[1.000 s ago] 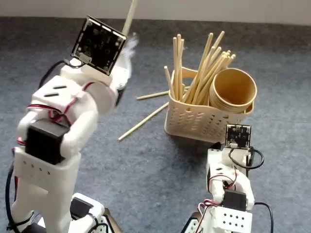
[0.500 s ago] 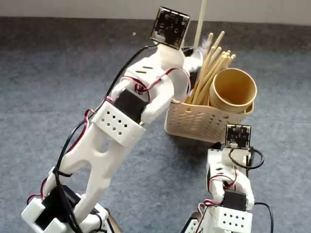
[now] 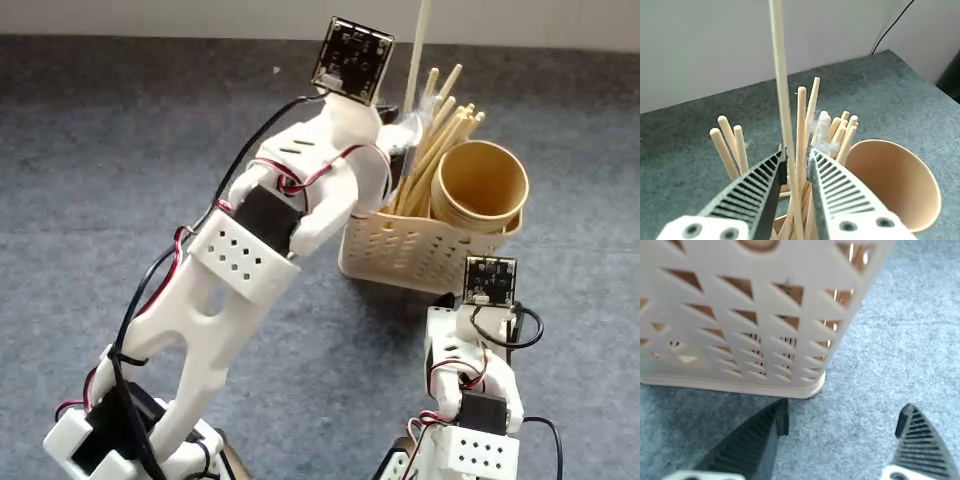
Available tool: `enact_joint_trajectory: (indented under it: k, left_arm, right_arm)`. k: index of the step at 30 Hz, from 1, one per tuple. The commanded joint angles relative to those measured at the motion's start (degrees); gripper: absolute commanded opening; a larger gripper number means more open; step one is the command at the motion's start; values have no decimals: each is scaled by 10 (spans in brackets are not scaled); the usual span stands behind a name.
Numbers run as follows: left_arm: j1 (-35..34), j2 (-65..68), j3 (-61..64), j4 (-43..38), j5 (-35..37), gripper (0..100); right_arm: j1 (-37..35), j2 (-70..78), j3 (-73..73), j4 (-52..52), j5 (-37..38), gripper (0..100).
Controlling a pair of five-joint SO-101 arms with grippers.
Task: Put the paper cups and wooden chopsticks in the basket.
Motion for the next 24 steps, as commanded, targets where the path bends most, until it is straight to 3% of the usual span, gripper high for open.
enact_joint_trajectory:
  k: [1, 7, 10, 13, 17, 20, 24]
  left_arm:
    - [20, -29, -1, 8, 0, 95]
    - [0, -83, 12, 20, -15, 96]
    - [-75, -127, 7, 78, -55, 95]
    - [-194, -173, 13, 155, -94, 98]
    - [-307, -161, 59, 192, -208, 98]
    - [-315, -111, 127, 194, -306, 114]
    - [-264, -8, 171, 195, -439, 195]
  right_arm:
    - [-3, 1, 11, -13, -1, 336]
    - [-3, 1, 11, -13, 21, 336]
    - [-1, 1, 11, -13, 21, 336]
    - [-1, 1, 11, -13, 21, 336]
    - [-1, 1, 11, -13, 19, 336]
    - [-2, 1, 11, -13, 20, 336]
    - [-2, 1, 11, -13, 20, 336]
